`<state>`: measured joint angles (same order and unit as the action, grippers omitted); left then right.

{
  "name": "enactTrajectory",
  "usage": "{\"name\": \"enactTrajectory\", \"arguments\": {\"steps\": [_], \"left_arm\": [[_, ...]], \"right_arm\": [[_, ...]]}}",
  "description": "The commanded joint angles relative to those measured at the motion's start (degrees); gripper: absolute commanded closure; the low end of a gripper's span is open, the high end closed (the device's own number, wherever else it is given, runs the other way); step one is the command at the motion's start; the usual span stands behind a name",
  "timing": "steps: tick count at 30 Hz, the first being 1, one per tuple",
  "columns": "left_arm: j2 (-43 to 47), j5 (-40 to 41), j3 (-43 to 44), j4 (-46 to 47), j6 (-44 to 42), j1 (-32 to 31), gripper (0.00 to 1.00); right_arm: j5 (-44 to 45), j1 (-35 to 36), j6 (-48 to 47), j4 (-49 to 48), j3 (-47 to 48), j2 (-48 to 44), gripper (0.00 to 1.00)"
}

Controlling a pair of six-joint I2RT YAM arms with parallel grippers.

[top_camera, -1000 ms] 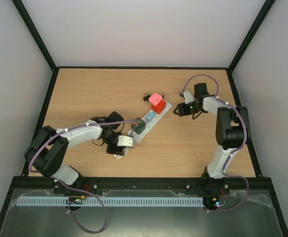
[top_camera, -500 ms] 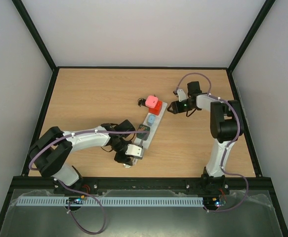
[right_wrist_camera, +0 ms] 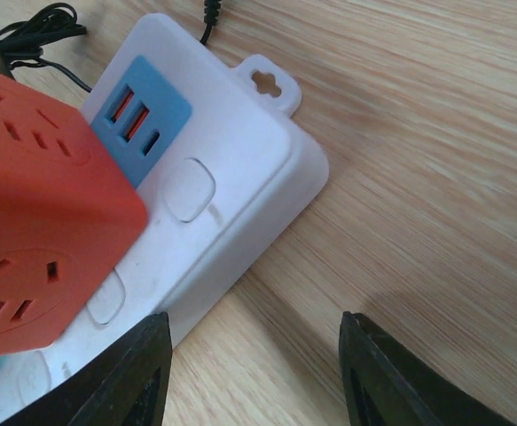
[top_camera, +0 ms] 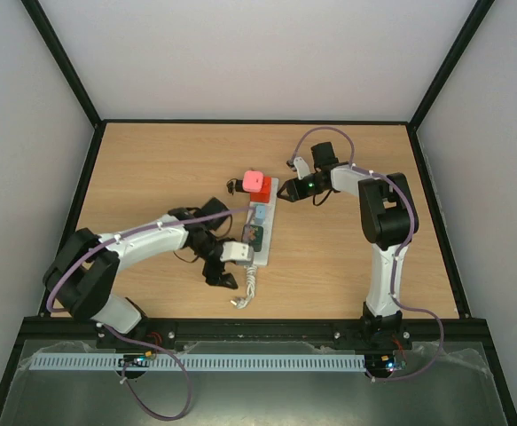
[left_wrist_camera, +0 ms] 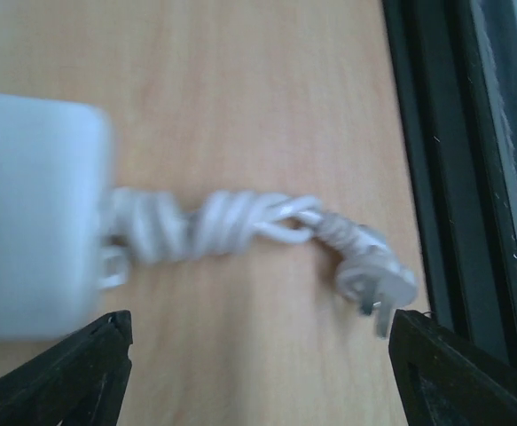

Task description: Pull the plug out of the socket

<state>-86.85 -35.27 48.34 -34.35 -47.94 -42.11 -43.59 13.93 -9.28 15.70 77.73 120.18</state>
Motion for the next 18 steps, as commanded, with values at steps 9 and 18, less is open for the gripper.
{"name": "enactTrajectory", "arguments": {"steps": [9, 18], "left_arm": [[9.77, -7.35, 2.12, -2.52, 1.57, 14.75, 0.16], [11.74, -6.51, 2.24, 1.24, 0.6, 15.05, 0.1]], "right_arm": [[-6.04, 0.58, -13.24, -0.69, -5.8, -8.13, 0.44], [-14.03, 0.87, -29.51, -3.21, -14.32, -18.72, 0.41]]}}
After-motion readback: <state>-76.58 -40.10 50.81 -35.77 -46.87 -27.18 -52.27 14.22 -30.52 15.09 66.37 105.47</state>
